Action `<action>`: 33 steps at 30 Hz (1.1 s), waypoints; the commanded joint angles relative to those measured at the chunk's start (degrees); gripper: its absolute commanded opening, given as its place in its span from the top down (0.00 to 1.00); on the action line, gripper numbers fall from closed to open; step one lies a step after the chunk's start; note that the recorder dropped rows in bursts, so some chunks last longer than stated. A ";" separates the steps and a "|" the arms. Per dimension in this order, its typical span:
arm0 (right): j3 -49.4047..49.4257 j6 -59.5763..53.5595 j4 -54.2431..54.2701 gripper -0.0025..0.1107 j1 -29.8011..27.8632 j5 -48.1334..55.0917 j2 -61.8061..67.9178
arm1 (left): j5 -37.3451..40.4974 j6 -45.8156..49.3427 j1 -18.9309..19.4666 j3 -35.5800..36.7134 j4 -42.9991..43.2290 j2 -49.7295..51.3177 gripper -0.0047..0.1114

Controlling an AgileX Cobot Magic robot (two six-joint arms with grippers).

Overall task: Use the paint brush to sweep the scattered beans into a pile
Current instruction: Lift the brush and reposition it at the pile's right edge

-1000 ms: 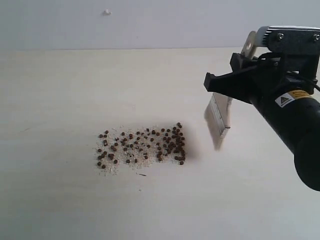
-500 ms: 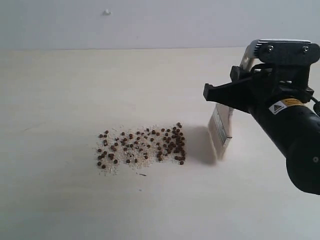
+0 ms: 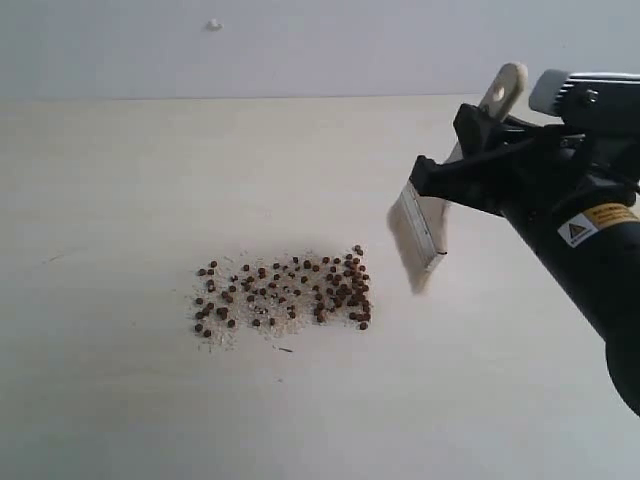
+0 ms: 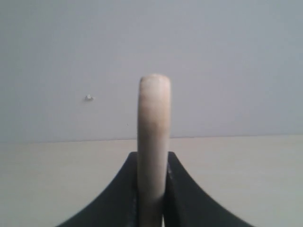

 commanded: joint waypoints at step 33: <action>-7.21 3.67 -26.95 0.98 -15.50 3.75 10.89 | -0.44 0.13 0.21 0.33 -0.09 -0.30 0.96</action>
